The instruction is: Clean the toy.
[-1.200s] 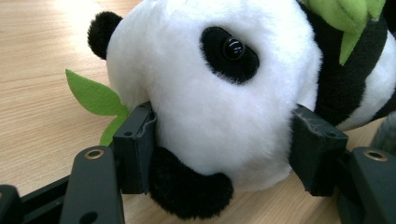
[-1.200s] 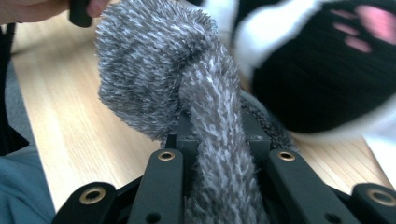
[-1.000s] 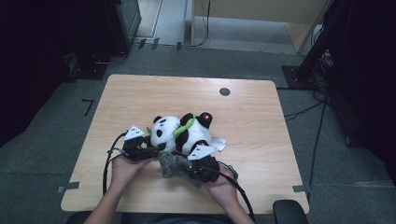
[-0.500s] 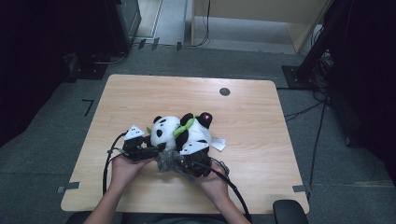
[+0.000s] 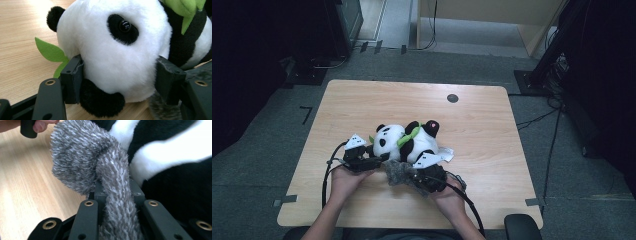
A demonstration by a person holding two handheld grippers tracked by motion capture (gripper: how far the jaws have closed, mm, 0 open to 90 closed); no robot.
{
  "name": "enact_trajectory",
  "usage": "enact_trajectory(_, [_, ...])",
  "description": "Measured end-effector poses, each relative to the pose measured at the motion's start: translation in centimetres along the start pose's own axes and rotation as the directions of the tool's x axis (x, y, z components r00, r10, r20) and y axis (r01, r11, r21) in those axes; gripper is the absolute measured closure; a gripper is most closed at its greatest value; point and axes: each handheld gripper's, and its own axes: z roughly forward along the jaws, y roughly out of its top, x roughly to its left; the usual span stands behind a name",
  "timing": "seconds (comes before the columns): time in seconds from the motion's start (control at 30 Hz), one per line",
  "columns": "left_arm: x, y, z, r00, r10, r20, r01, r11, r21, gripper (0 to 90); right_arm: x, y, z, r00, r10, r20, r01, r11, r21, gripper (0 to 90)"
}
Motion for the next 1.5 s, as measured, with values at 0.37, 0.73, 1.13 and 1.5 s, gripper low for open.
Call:
enact_trajectory(0.37, [0.1,0.0,0.0,1.0000,0.002,0.001,-0.002,1.0000,0.001,33.1,-2.1,-2.2,-2.1,0.9982,0.058,0.009,-0.058,0.998,-0.012,75.2])
enact_trajectory(0.73, [0.1,-0.1,0.0,1.0000,0.003,0.002,-0.003,1.0000,-0.003,33.1,-4.3,-3.1,-4.0,0.9985,0.055,0.003,-0.055,0.998,0.016,74.2])
enact_trajectory(1.13, [0.1,-0.3,0.1,0.9995,0.029,-0.010,-0.029,0.9996,-0.007,33.2,-7.7,-3.6,-5.7,0.9918,0.124,0.031,-0.124,0.992,0.012,73.4])
enact_trajectory(1.5, [0.1,-0.4,0.1,0.9995,0.032,-0.007,-0.032,0.9995,-0.008,33.3,-11.0,-1.9,-4.4,0.9919,0.121,0.040,-0.122,0.992,0.030,73.9])
